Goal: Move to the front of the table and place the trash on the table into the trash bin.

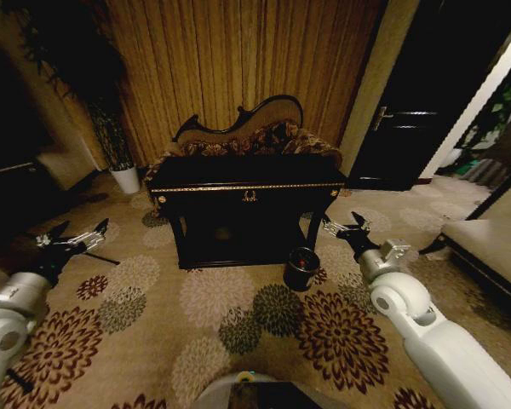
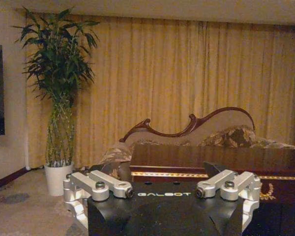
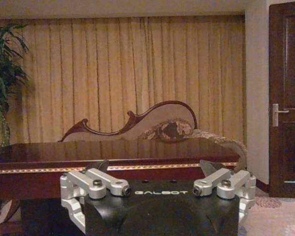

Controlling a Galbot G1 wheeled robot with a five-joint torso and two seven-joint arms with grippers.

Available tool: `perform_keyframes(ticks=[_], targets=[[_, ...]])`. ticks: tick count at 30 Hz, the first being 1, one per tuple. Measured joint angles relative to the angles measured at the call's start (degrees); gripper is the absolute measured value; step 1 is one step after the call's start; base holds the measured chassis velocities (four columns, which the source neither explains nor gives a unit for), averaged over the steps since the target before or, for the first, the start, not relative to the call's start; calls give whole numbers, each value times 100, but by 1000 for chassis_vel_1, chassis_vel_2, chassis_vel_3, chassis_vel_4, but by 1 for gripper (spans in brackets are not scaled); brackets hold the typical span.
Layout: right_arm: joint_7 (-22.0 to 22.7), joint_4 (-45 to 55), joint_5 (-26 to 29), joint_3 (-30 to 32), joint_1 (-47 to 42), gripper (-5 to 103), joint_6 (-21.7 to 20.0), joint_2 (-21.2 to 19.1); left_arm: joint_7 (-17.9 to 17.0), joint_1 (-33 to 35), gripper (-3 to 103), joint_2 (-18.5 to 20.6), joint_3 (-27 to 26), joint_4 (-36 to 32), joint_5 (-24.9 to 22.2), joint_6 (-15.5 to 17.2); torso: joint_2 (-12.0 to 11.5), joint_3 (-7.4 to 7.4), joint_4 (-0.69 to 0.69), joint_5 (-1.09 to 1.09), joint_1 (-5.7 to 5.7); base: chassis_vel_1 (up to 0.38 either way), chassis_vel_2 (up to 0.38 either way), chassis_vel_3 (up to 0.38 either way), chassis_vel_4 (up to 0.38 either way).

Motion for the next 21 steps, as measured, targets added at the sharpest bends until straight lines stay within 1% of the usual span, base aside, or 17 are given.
perform_keyframes(ticks=[4,7,9,13,15,16,18,21], targets=[[0,6,-6,2,-16,100,15,2,4,8,100,2,-2,-1,2,-14,0,-1,0,1,0,227,-201,-225,195],[-3,11,-10,4,-23,100,24,2,5,12,100,2,-7,-1,4,-18,0,0,2,-3,0,220,-226,-190,214],[-3,8,-12,9,-25,100,27,2,13,17,100,-6,-7,-8,7,-22,0,-1,0,1,-1,179,-162,-200,166],[-3,-3,-13,18,-30,100,30,-2,17,27,100,-30,0,-24,18,-25,0,0,-2,1,0,175,-184,-199,179],[-3,-4,-13,19,-31,100,31,-4,18,32,100,-35,0,-26,22,-27,0,0,-2,1,0,160,-195,-124,209],[-4,-7,-13,21,-31,100,32,-6,18,41,100,-43,1,-26,38,-32,0,0,2,0,0,151,-195,-114,217],[-6,-17,-14,21,-31,100,33,-6,18,45,100,-48,0,-26,48,-37,0,0,4,-2,0,176,-189,-145,209],[-7,-28,-17,20,-29,100,34,-4,19,59,100,-52,-7,-33,49,-37,-1,1,1,1,1,231,-199,-197,196]])
